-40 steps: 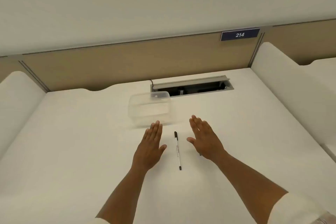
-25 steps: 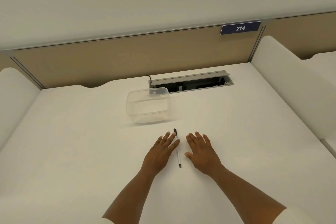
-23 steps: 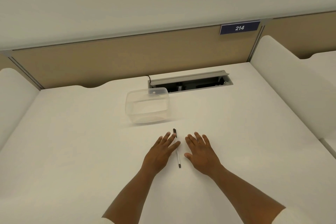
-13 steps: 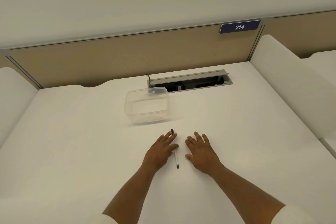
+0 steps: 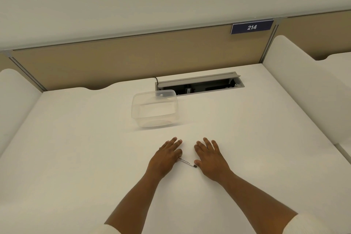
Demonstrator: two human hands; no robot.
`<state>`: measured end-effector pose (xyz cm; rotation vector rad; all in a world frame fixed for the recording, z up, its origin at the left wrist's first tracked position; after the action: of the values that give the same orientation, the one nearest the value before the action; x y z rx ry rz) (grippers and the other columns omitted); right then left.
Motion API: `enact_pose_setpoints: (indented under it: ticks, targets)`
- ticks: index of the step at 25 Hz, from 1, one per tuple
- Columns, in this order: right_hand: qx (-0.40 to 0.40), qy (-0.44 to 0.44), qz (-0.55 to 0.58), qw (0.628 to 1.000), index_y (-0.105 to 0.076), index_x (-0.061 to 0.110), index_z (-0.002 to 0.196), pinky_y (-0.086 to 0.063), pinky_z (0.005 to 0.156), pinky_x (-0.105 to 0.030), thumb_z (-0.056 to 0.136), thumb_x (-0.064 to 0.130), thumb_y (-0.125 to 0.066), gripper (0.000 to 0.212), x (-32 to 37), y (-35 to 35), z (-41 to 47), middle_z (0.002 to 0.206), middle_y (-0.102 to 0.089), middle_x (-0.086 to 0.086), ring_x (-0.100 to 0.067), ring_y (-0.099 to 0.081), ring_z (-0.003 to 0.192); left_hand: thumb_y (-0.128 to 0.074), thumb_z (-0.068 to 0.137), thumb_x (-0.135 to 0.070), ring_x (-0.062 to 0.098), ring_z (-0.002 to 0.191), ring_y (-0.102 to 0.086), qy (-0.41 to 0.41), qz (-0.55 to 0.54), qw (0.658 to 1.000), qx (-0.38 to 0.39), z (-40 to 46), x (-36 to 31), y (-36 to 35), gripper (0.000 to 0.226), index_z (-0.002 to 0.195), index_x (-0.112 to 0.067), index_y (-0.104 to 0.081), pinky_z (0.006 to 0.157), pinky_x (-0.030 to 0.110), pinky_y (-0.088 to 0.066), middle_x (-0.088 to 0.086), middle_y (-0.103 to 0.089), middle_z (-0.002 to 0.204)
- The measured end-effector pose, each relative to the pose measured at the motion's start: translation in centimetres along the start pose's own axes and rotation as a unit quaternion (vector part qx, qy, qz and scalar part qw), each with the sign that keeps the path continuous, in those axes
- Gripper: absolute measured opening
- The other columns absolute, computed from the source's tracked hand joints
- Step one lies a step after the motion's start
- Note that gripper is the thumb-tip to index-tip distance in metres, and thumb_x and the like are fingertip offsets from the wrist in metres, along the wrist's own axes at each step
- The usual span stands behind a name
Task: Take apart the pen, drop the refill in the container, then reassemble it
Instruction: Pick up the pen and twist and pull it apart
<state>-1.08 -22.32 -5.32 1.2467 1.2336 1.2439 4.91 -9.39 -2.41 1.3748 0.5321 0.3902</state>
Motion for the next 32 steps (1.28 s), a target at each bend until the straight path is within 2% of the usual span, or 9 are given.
enact_pose_setpoints:
  ticks: [5, 10, 13, 16, 18, 20, 23, 26, 32]
  targets:
    - [-0.081, 0.021, 0.010, 0.996, -0.063, 0.012, 0.120, -0.032, 0.103, -0.044, 0.088, 0.036, -0.045, 0.044, 0.7, 1.8, -0.1, 0.130, -0.062, -0.006, -0.033, -0.057, 0.122, -0.057, 0.093, -0.009, 0.027, 0.143, -0.034, 0.027, 0.006, 1.000, -0.008, -1.3, 0.6, 0.5, 0.008, 0.092, -0.017, -0.058, 0.113, 0.040, -0.035, 0.006, -0.049, 0.146]
    - [-0.196, 0.004, 0.103, 0.975, -0.053, 0.020, 0.094, -0.048, 0.063, -0.038, 0.089, 0.016, -0.063, 0.011, 1.9, 7.2, 0.2, 0.092, -0.061, 0.001, -0.027, -0.056, 0.077, -0.057, 0.092, -0.009, 0.026, 0.120, -0.055, 0.111, -0.038, 0.990, -0.079, -2.3, 1.1, 3.3, 0.007, 0.091, -0.015, -0.056, 0.100, 0.035, -0.046, 0.001, -0.066, 0.096]
    - [-0.056, -0.100, 0.238, 0.965, -0.053, 0.015, 0.081, -0.045, 0.073, -0.037, 0.101, 0.034, -0.045, 0.028, 0.7, 6.1, 1.4, 0.084, -0.062, 0.000, -0.024, -0.054, 0.080, -0.058, 0.091, -0.011, 0.022, 0.083, -0.056, 0.139, -0.043, 0.985, -0.090, -2.4, 1.2, 4.8, 0.009, 0.090, -0.018, -0.052, 0.099, 0.036, -0.044, -0.002, -0.060, 0.082]
    - [0.042, -0.173, 0.329, 0.927, -0.061, 0.011, 0.075, -0.049, 0.078, -0.038, 0.099, 0.052, -0.033, 0.055, 0.3, 4.0, 1.8, 0.078, -0.069, -0.002, -0.025, -0.062, 0.078, -0.058, 0.092, -0.013, 0.018, 0.076, -0.057, 0.152, -0.041, 0.984, -0.086, -2.8, 1.3, 5.2, 0.010, 0.092, -0.019, -0.050, 0.107, 0.034, -0.039, -0.006, -0.060, 0.077]
    - [0.067, -0.200, 0.389, 0.897, -0.061, 0.009, 0.067, -0.050, 0.070, -0.034, 0.097, 0.055, -0.036, 0.061, 0.5, 3.4, 1.9, 0.067, -0.067, -0.001, -0.024, -0.061, 0.068, -0.059, 0.091, -0.012, 0.018, 0.074, -0.058, 0.161, -0.043, 0.982, -0.090, -3.4, 1.4, 5.5, 0.011, 0.092, -0.019, -0.050, 0.105, 0.033, -0.040, -0.007, -0.060, 0.076]
    - [0.104, -0.246, 0.481, 0.835, -0.055, 0.013, 0.058, -0.040, 0.052, -0.025, 0.096, 0.052, -0.044, 0.056, 1.0, 2.6, 1.3, 0.052, -0.054, 0.004, -0.018, -0.049, 0.049, -0.062, 0.090, -0.012, 0.021, 0.073, -0.056, 0.174, -0.045, 0.979, -0.092, -4.0, 1.6, 5.8, 0.012, 0.092, -0.019, -0.052, 0.098, 0.031, -0.043, -0.007, -0.061, 0.076]
    - [0.123, -0.280, 0.552, 0.776, -0.047, 0.019, 0.056, -0.024, 0.044, -0.023, 0.093, 0.049, -0.052, 0.049, 1.6, 2.0, 0.7, 0.053, -0.043, 0.003, -0.015, -0.032, 0.044, -0.063, 0.089, -0.014, 0.023, 0.073, -0.052, 0.179, -0.041, 0.980, -0.074, -4.6, 1.5, 6.1, 0.013, 0.092, -0.022, -0.054, 0.071, 0.032, -0.050, -0.006, -0.062, 0.076]
    - [0.090, -0.261, 0.545, 0.792, -0.039, 0.021, 0.055, -0.022, 0.051, -0.028, 0.094, 0.047, -0.052, 0.049, 2.0, 2.8, 1.1, 0.056, -0.040, 0.004, -0.014, -0.029, 0.049, -0.058, 0.091, -0.014, 0.021, 0.073, -0.053, 0.186, -0.047, 0.980, -0.052, -5.0, 1.7, 6.1, 0.011, 0.094, -0.024, -0.054, 0.055, 0.031, -0.040, -0.007, -0.064, 0.079]
    - [0.037, -0.220, 0.514, 0.828, -0.035, 0.017, 0.058, -0.025, 0.057, -0.032, 0.098, 0.042, -0.048, 0.049, 2.4, 4.7, 1.1, 0.056, -0.038, 0.003, -0.016, -0.031, 0.053, -0.048, 0.091, -0.010, 0.023, 0.072, -0.054, 0.194, -0.076, 0.978, 0.007, -4.4, 1.9, 6.3, 0.016, 0.091, -0.023, -0.057, 0.058, 0.034, -0.043, -0.005, -0.064, 0.080]
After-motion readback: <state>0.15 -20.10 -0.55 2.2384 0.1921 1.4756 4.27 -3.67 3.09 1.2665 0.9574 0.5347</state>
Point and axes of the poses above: each hand's wrist, its own z-axis towards the middle knuckle, its own y-axis out of the back of the hand, x = y × z, the point moved 9 cm from there along z, towards the middle knuckle
